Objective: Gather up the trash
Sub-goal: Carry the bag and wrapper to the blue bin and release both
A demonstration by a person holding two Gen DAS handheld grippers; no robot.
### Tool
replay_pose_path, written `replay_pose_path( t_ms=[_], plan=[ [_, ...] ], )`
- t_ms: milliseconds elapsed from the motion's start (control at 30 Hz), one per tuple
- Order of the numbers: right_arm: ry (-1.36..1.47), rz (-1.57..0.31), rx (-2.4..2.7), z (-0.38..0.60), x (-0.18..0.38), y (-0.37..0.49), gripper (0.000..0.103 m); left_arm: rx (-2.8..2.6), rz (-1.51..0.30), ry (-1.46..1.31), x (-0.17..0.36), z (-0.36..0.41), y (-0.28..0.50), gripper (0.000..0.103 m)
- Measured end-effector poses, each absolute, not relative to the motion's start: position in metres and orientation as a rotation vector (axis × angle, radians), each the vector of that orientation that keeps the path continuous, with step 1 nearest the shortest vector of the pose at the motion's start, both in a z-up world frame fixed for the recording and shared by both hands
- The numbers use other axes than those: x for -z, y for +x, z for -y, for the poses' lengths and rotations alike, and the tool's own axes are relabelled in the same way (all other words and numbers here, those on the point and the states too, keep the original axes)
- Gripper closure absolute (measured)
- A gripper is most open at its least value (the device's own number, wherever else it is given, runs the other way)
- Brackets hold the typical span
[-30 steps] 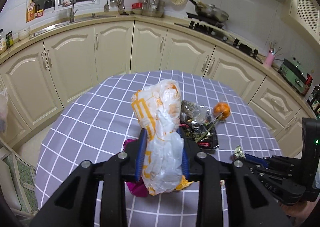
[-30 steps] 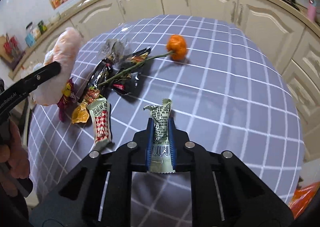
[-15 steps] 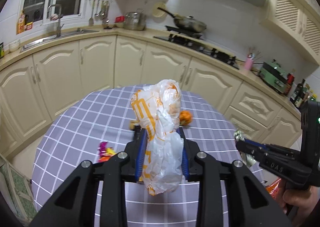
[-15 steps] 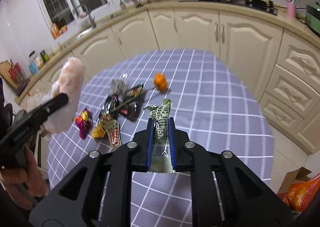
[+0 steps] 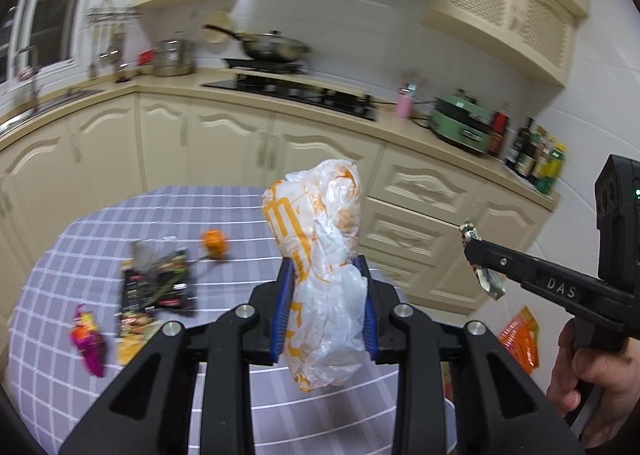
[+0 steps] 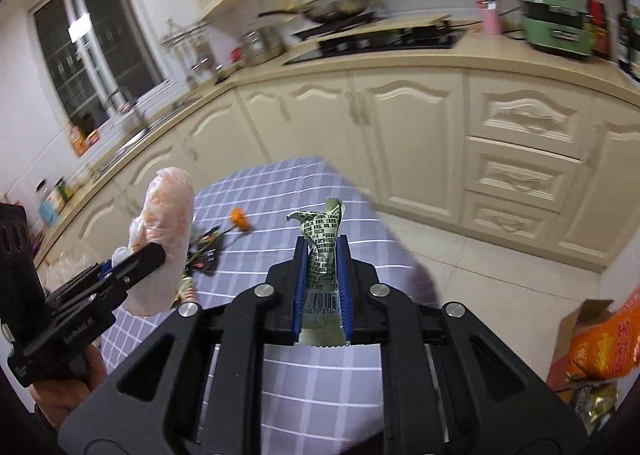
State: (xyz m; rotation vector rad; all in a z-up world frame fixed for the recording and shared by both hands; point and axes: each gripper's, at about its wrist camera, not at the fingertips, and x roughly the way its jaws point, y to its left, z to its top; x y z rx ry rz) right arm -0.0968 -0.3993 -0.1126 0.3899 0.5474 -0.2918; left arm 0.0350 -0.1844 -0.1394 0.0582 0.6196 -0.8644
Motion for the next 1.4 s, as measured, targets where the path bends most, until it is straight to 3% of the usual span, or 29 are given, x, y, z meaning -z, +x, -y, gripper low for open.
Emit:
replay_pose_path(
  t_ms=[300, 667, 1267, 1367, 1400],
  plan=[
    [0.523, -0.506, 0.552, 0.47, 0.129, -0.21, 0.088, 1.093, -0.65, 0.149, 0.151, 0.265, -0.03, 0.074],
    [0.768, -0.599, 0.804, 0.525, 0.227, -0.327, 0.088, 1.351, -0.844, 0.366, 0.238, 0.367, -0.128, 0.074],
    [1.046, -0.69, 0.882, 0.554, 0.338, -0.38, 0.086, 1.424, -1.161, 0.641, 0.38, 0.454, -0.19, 0.073],
    [1.092, -0.702, 0.896, 0.558, 0.353, -0.382, 0.085, 1.434, -1.204, 0.673, 0.393, 0.461, -0.191, 0.061],
    [1.111, -0.698, 0.899, 0.56, 0.357, -0.384, 0.074, 1.435, -1.207, 0.687, 0.394, 0.462, -0.191, 0.041]
  ],
)
